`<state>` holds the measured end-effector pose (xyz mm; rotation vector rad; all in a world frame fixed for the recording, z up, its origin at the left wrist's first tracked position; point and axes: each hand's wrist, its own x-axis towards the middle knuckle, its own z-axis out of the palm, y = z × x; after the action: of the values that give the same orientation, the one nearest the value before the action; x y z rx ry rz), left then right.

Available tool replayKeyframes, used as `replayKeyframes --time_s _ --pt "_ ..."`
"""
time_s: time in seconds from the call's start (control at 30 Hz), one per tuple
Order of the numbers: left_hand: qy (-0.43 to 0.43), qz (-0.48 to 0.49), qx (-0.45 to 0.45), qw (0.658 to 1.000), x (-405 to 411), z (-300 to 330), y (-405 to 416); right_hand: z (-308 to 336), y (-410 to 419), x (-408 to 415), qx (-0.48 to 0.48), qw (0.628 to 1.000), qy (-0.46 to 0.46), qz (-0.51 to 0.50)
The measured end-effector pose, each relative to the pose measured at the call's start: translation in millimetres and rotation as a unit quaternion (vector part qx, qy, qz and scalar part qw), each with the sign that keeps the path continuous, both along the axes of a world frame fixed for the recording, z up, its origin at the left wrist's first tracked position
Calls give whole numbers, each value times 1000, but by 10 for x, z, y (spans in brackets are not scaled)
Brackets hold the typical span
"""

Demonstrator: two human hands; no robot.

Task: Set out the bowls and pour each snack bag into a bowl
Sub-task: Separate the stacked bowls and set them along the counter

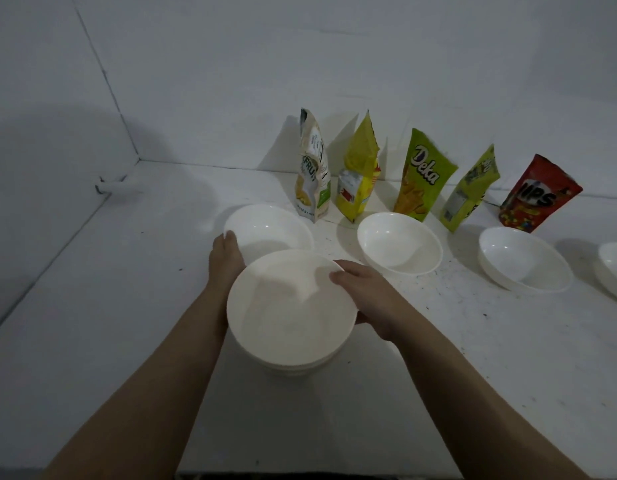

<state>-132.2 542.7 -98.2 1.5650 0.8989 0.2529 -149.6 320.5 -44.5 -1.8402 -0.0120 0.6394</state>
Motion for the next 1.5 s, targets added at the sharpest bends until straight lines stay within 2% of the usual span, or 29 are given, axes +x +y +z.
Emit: replayKeyframes --time_s 0.17,0.4,0.53,0.63,0.7,0.87,1.03,1.2,1.3,1.37,1.4,1.43,1.5 --pt "1 -23 25 999 21 -65 -127 -15 -164 -43 5 1000 -13 -21" --pt "-51 -34 -32 998 -186 -173 -11 -32 -226 -125 29 997 -18 -65" --pt "-145 47 -67 986 -576 -124 -269 -58 -273 -187 42 994 -24 -95" --pt "-211 34 -46 976 -901 -125 -581 -81 -352 -250 55 990 -32 -123" --pt "-224 2 -31 974 -1030 -161 -724 -87 -424 -291 62 988 -36 -138" --pt "-212 -123 -52 968 -1096 -95 -933 -110 -687 -355 67 981 -31 -180" --pt "-135 -187 -103 968 -1015 -19 -1062 -121 -1031 -354 76 978 -22 -194" --pt "-37 -308 -182 933 -872 187 -1273 -179 -1391 -349 117 971 3 -208" --pt "-19 -384 -161 909 -821 301 -1476 -268 -1597 -363 135 968 21 -213" --pt "-19 -394 -134 909 -790 383 -1615 -312 -1713 -357 111 974 12 -199" --pt "-18 -394 -121 911 -782 432 -1684 -336 -1771 -338 68 979 -11 -190" --pt "-19 -392 -108 914 -770 477 -1756 -355 -1831 -307 2 982 -49 -182" --pt "-27 -388 -80 918 -762 554 -1907 -382 -1927 -247 -138 965 -153 -160"
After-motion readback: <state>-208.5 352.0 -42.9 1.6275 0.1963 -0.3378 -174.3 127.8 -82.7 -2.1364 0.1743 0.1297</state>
